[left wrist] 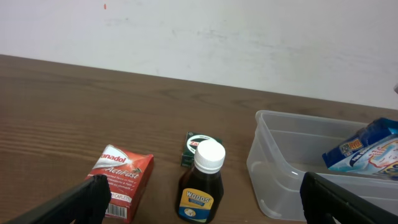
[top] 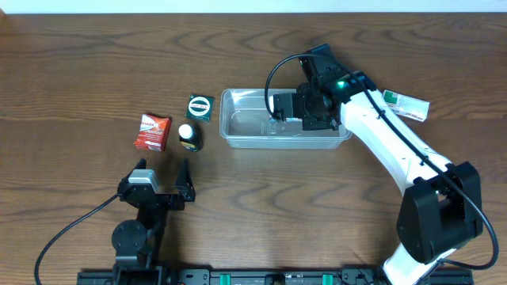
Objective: Pack container
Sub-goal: 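Lower the blue box upright into the container and release it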
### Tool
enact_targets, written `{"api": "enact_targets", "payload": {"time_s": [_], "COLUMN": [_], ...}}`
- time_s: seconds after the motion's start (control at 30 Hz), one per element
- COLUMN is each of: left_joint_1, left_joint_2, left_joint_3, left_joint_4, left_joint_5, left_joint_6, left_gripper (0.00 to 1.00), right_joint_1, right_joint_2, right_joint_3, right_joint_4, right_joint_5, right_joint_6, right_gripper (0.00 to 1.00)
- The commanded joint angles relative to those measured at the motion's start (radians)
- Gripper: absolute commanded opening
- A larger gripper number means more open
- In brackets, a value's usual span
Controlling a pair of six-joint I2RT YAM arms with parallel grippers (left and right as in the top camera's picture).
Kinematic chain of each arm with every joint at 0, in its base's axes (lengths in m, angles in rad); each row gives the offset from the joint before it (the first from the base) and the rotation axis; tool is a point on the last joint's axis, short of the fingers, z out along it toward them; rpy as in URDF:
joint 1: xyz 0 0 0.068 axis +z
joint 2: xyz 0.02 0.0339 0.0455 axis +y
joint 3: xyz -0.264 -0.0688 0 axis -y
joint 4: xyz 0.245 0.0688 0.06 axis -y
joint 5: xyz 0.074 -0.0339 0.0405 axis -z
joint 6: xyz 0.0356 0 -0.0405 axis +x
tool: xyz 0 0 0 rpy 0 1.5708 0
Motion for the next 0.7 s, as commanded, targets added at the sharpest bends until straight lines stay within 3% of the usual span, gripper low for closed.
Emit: {"api": "enact_targets", "payload": {"time_s": [0.0,0.67], "left_joint_1": [0.005,0.005], "left_joint_2": [-0.007,-0.007], "left_joint_3": [-0.017,-0.017], "left_joint_4": [-0.033,-0.033], "left_joint_5": [0.004,0.004], "left_joint_6": [0.020,0.021], "left_gripper": [0.98,0.98], "right_joint_1": [-0.008,-0.034], "right_joint_2": [0.000,0.000], "right_joint_3": [-0.015,-0.060], "right_joint_4": [0.012,0.054], "right_joint_5": [-0.023,-0.030], "right_joint_6": [-0.019,-0.019], "right_gripper": [0.01,0.01]}}
